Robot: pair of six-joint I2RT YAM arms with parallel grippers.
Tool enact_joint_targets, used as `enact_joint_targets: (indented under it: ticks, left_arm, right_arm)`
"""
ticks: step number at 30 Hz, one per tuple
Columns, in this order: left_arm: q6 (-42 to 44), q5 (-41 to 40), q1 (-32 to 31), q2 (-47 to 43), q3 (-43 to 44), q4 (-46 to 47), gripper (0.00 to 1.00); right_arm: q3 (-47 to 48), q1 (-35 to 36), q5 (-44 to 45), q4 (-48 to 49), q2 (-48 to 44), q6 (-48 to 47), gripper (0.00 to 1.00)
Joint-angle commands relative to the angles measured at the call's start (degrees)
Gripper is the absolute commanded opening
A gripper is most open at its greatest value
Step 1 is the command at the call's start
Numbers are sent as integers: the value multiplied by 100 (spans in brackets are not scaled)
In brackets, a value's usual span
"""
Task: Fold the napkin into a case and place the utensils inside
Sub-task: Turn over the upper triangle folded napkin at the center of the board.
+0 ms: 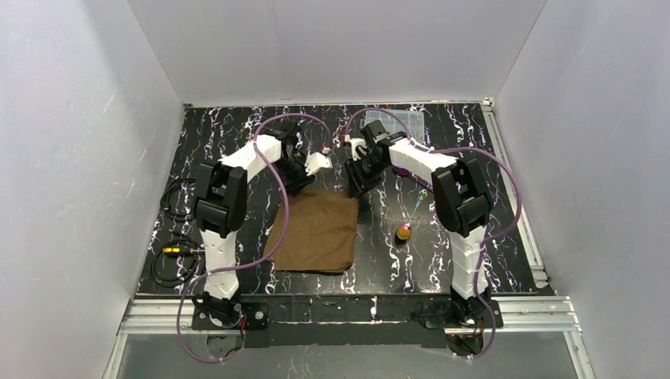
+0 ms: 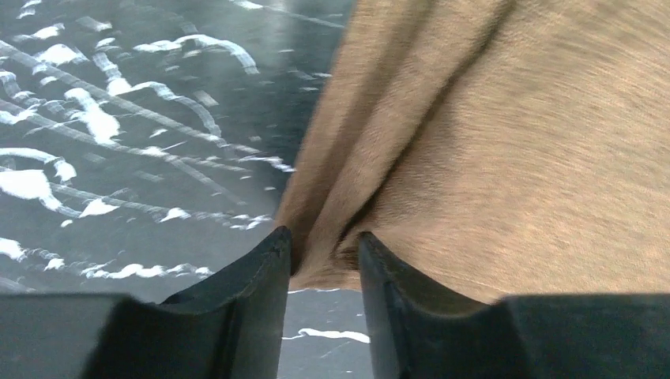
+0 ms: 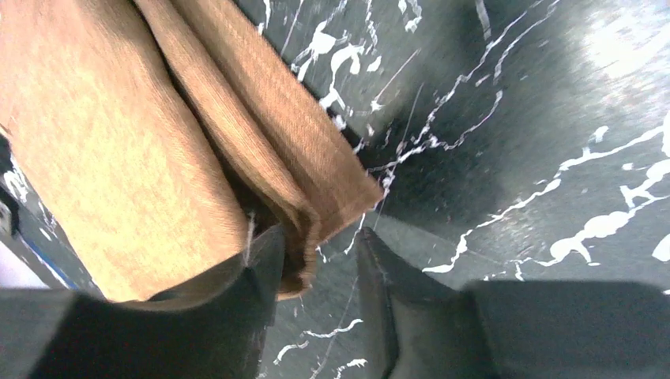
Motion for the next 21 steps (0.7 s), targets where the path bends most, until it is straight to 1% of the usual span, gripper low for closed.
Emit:
enact_joint_targets:
  ticks: [1,2,5,6,8,11,14,17,19,21]
  left_arm:
    - [-485,-620,192,-486,182,544,53]
    - [-559,-565,236,-600,197,554,60]
    - [-672,-380,373,-864,357,377,64]
    - [-691,-311,423,-943,398,317,71]
    - [-686,-58,488,-1085,480,133,73]
    - [-586,477,527,-1222,366,-160,70]
    - [-406,771,504,-1235,-11,-291,62]
    - [-378,877,505,-1042,-200,-303,48]
    - [-367,858,511,-850,-180,-297,44]
    - [-344,796,503,-651,-84,-282,41]
  right_arm:
    - [322,-53,162,311,40,-45,55]
    - [320,-71,235,344,3,-45,59]
    - [260,-103,569,474,-218,67,63]
    - [224,-122,719,536,-299,128,63]
    - [145,-147,930,581,-469,165,64]
    - [-310,-150,993,1063,-954,261,63]
    - [-873,-150,540,1653,-1329,325,60]
    - [-1172,-148,229,1906,-1410,404,57]
    - [-1313,-142,68,2034,-1416,482,54]
    - [-1519,-124,-23,2289,-1489,596,53]
